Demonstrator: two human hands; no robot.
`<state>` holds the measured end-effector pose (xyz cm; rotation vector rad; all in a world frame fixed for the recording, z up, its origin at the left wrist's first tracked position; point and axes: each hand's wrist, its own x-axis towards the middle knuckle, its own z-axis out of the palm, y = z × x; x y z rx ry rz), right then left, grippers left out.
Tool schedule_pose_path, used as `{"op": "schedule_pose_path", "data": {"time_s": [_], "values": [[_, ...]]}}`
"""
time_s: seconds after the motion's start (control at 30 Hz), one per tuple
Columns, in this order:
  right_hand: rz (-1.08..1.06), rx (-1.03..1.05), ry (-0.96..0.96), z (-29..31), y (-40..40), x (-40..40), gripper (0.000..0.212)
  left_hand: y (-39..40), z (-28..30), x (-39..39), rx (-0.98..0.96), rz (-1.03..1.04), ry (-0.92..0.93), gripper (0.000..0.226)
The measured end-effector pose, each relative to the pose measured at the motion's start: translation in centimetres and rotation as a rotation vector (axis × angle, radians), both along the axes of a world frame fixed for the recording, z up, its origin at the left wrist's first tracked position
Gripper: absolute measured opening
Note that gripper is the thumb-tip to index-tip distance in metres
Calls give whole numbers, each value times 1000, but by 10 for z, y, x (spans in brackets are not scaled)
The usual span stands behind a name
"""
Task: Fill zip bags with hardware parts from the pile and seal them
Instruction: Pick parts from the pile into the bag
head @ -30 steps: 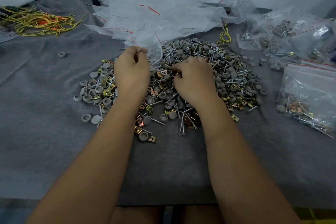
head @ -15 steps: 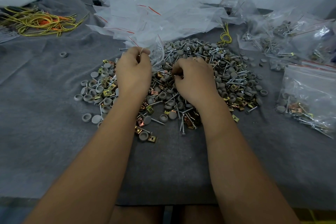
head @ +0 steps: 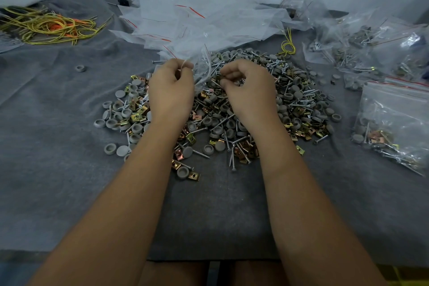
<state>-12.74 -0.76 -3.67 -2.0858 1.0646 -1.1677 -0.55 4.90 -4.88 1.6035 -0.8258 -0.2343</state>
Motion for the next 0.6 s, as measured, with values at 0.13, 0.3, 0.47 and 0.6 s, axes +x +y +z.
{"op": "schedule_pose_path", "data": {"time_s": [0.13, 0.3, 0.47, 0.6], "values": [[6, -45, -62, 3, 4, 0, 14, 0, 2, -2, 2, -55, -38, 16], [13, -116, -17, 2, 5, 3, 12, 2, 2, -5, -19, -134, -67, 16], [-31, -197, 27, -3, 4, 5, 13, 2, 2, -4, -26, -165, -79, 18], [-29, -221, 55, -6, 3, 6, 15, 1, 2, -4, -24, -165, -93, 17]]}}
